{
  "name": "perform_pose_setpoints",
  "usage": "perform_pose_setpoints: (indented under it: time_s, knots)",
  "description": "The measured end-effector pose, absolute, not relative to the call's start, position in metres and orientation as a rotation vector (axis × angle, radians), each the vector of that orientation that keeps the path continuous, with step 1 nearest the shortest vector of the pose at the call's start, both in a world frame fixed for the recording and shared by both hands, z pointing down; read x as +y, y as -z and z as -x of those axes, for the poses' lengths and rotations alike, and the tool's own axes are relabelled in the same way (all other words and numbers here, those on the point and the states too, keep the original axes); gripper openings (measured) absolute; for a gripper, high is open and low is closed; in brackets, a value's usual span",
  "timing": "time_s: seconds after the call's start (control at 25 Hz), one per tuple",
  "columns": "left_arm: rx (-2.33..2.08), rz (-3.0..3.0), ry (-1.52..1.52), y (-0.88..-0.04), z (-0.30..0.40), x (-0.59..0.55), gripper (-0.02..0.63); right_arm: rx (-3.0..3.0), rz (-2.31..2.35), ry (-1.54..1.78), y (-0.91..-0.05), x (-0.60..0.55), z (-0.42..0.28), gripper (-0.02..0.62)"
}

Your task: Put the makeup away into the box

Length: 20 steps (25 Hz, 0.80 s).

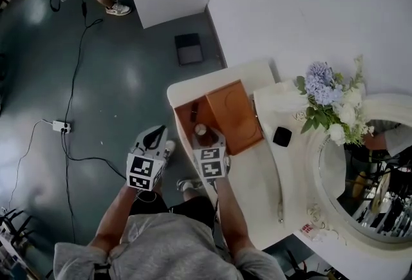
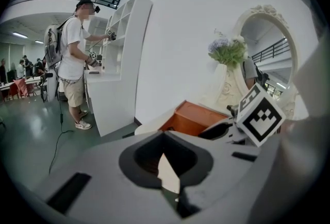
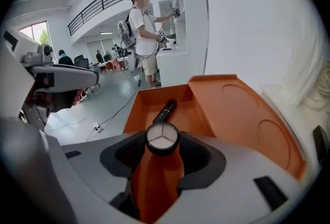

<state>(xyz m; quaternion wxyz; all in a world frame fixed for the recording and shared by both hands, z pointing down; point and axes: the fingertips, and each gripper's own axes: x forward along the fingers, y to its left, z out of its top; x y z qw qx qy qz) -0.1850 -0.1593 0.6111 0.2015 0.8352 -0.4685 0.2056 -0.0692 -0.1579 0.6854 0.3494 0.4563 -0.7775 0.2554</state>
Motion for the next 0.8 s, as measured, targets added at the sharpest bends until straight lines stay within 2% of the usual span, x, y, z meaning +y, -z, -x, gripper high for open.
perform_pose_setpoints:
  time_s: [0.8]
  knots:
    - [-1.348,-2.295,-0.575,-0.615,0.197,-0.145,0.0,-1.952,-1.132,-0.692,-0.704,-0.157,0.072,0.219]
